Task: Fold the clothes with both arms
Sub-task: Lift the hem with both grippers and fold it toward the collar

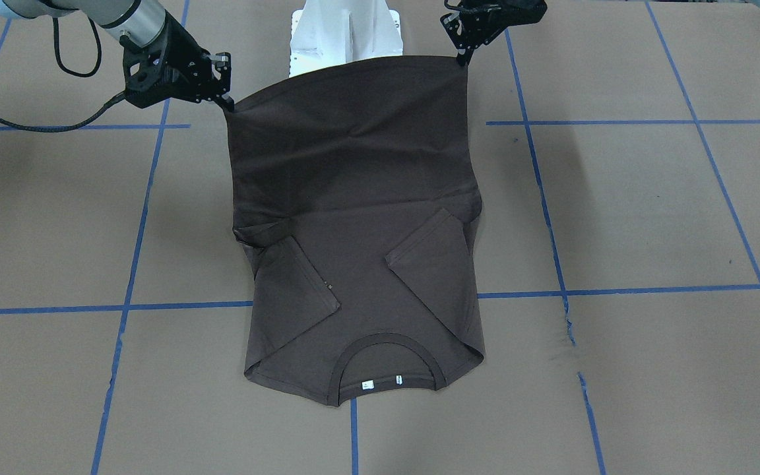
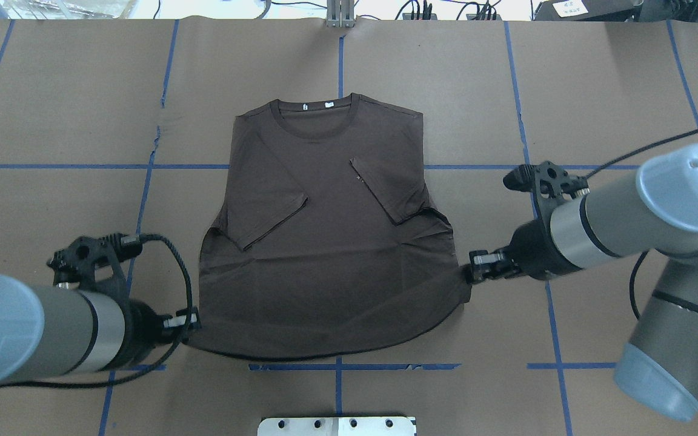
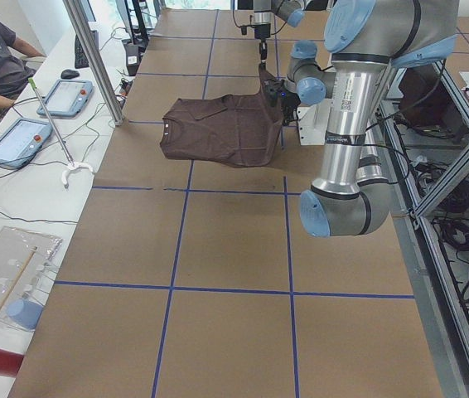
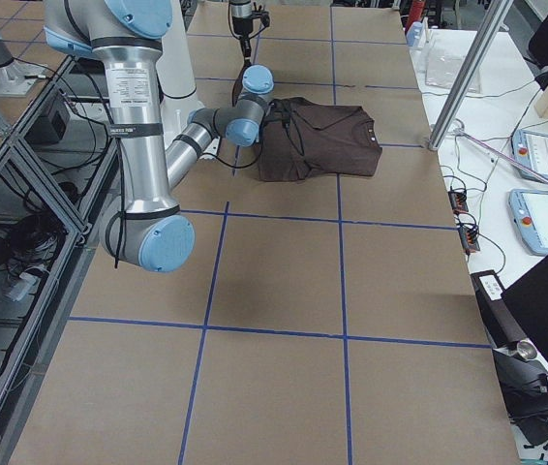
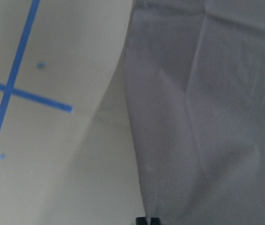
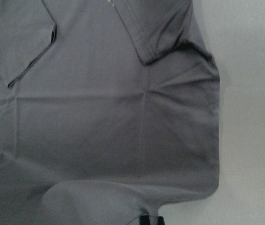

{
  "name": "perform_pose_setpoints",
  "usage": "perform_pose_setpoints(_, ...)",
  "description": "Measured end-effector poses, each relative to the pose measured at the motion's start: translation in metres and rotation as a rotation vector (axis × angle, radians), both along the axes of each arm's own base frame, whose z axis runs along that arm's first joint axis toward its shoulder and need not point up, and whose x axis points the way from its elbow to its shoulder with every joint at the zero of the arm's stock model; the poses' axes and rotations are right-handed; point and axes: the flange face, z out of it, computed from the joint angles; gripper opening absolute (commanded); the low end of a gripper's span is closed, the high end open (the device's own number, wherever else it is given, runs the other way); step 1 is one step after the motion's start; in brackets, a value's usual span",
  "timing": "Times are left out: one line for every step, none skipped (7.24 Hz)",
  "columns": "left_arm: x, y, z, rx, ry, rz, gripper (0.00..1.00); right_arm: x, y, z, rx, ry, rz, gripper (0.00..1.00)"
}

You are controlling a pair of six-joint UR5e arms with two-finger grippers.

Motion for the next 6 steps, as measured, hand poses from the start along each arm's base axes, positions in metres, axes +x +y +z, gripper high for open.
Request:
perform_pose_setpoints(0.0, -0.04, -0.002, 0.048, -0.021, -0.041, 0.0, -0.007, -0.04, -0.003, 0.058, 0.011, 0.035, 0.0)
perform_pose_setpoints(0.005, -0.081, 0.001, 0.083, -0.061, -0.074, 0.0, -0.013, -0.075, -0.004, 0.129, 0.036, 0.063, 0.0)
perform_pose_setpoints(0.013, -0.123, 0.01, 0.104, -0.102, -0.105, 0.0, -0.021, -0.106, -0.001, 0.207, 0.079, 0.087, 0.0)
perform_pose_setpoints(0.02, -0.162, 0.021, 0.116, -0.123, -0.14, 0.0, -0.03, -0.138, 0.005, 0.254, 0.123, 0.106, 0.0)
perform_pose_setpoints(0.028, -0.199, 0.038, 0.129, -0.127, -0.171, 0.0, -0.038, -0.171, 0.01, 0.267, 0.16, 0.121, 0.0)
perform_pose_setpoints(0.038, -0.234, 0.055, 0.141, -0.128, -0.197, 0.0, -0.045, -0.205, 0.016, 0.262, 0.197, 0.134, 0.0)
